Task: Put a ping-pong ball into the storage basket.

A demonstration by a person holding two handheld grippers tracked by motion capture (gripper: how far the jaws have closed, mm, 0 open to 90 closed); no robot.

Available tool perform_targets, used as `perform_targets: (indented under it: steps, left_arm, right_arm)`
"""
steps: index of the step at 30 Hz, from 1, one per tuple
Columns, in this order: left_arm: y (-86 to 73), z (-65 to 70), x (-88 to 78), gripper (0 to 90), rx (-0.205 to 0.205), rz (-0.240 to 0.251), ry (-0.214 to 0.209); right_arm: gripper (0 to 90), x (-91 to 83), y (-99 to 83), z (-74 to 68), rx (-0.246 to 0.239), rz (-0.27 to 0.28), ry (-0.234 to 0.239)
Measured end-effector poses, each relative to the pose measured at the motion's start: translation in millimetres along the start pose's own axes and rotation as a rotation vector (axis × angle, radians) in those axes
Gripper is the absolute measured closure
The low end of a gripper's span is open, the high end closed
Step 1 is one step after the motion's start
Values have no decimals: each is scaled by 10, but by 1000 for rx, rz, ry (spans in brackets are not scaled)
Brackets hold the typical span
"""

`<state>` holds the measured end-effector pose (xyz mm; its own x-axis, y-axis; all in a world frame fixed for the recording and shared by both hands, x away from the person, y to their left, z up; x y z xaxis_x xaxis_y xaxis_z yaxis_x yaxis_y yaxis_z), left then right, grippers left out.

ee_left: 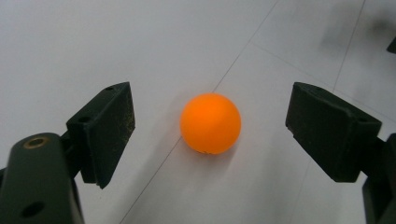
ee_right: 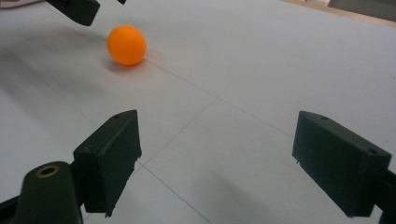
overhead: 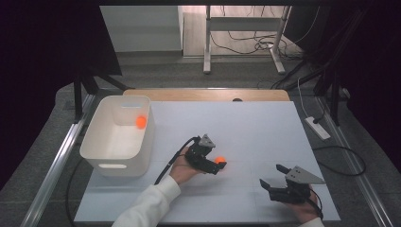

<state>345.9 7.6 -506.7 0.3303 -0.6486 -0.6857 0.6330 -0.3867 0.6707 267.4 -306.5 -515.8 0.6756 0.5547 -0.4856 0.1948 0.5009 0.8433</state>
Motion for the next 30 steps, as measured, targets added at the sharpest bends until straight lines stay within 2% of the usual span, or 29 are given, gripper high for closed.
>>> perform_targets:
  steps: [14,19,21,24,30]
  left_arm:
    - [-33,-15,201,148,3,-77,-1]
    - [-41,-22,248,151,5,-85,19]
    - [-40,-24,258,157,-2,-82,15]
    - [-40,-19,268,171,1,-84,15]
    - [-41,-21,270,272,6,-80,-3]
  right_arm:
    - [152,-2,-4,2,-2,0,-1]
    - [152,-2,-6,4,-3,0,-1]
    - [152,-3,-7,5,-3,0,-2]
    - [152,-3,-8,5,-3,-1,-2]
    - [152,-9,-11,7,0,2,0]
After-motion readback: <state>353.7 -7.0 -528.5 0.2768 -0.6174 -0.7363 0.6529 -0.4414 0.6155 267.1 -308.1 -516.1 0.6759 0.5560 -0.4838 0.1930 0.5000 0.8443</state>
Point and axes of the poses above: each handheld gripper's, and its own axes: x roughly forward along the jaws, y roughly out of its top, z roughly to its right, the point moved 1 cm from there along x, roughly forward along the jaws, and after that the axes turned 11 degrees about -x, right-handed, at the moved point
